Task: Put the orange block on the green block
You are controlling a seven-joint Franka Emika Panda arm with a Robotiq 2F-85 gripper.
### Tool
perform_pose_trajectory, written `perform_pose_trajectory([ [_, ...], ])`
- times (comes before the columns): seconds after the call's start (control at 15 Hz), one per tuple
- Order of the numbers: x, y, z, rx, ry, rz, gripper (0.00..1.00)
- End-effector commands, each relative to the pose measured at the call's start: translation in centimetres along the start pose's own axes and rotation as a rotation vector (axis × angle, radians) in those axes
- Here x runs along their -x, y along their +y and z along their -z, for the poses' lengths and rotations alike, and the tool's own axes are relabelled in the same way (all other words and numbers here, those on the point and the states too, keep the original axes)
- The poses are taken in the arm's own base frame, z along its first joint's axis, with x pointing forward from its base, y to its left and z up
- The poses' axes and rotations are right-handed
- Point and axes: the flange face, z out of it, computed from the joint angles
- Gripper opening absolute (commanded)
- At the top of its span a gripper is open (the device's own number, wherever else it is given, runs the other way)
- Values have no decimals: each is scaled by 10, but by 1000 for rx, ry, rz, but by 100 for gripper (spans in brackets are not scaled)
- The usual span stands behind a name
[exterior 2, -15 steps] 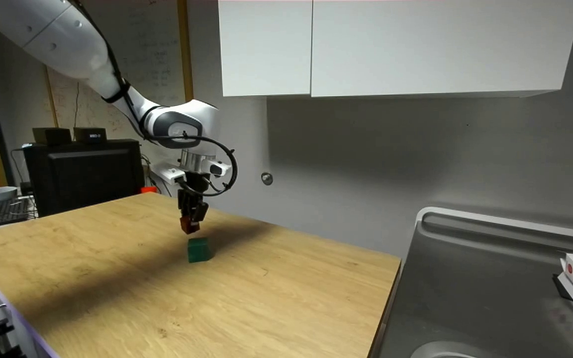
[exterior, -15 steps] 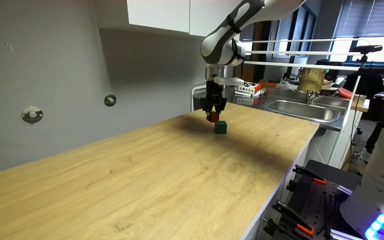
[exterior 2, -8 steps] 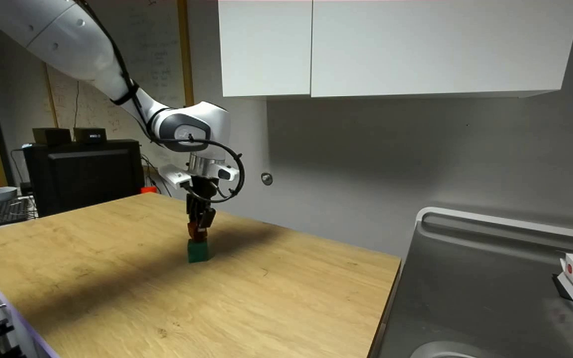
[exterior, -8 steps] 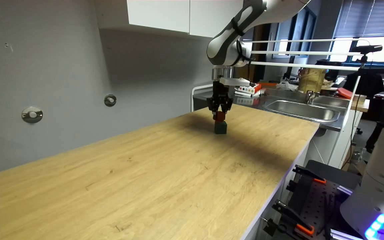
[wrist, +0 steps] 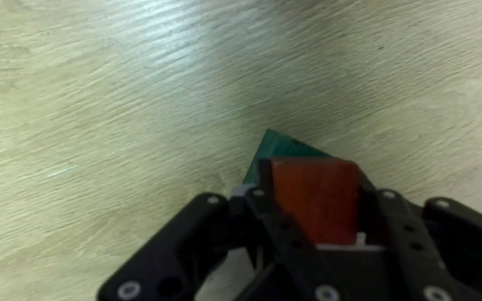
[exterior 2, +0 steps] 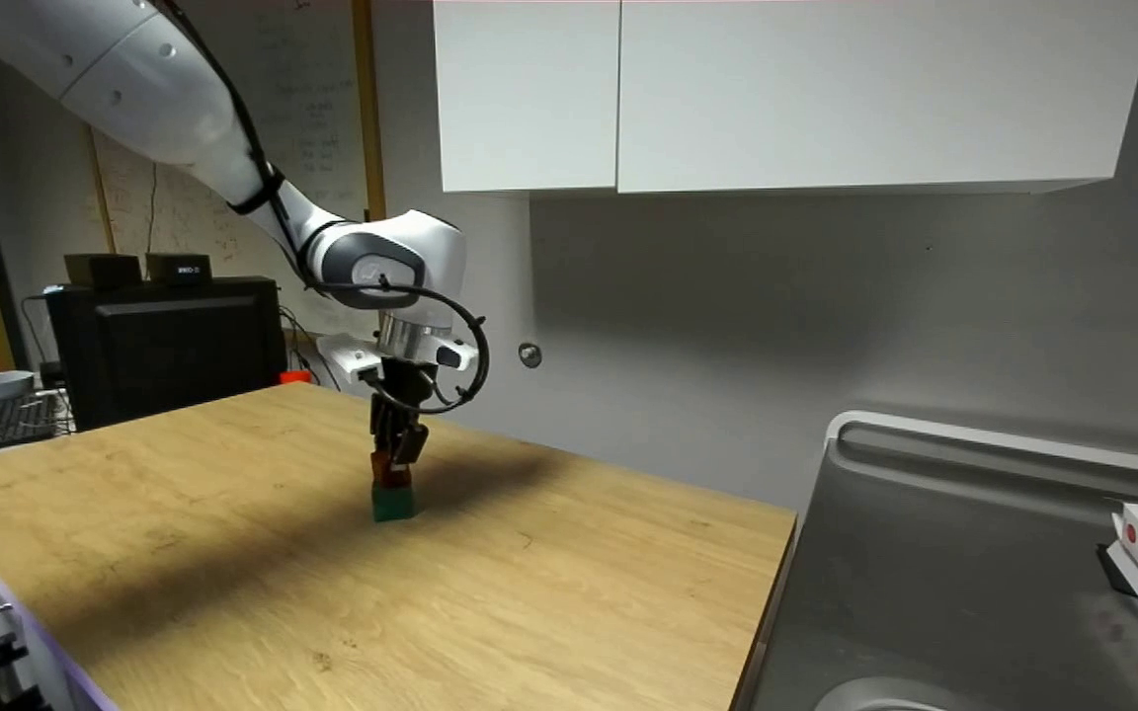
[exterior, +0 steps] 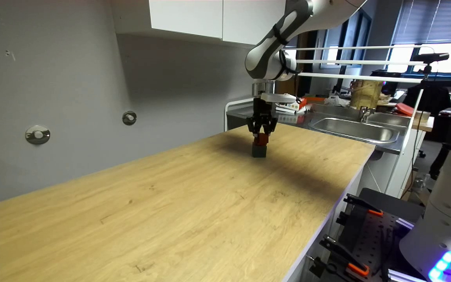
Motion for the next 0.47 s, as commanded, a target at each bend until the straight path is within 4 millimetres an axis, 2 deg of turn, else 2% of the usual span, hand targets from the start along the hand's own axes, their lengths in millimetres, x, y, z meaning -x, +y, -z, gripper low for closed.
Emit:
perform_pose_trajectory([
  [0.0,-1,-3,2,-13,-30,1,74],
  [0.2,1,-5,3,-6,-44,6,97],
  [0.27,2,-6,4,-4,-52,8,100],
  [0.4,3,-9,6,6,-56,2,100],
])
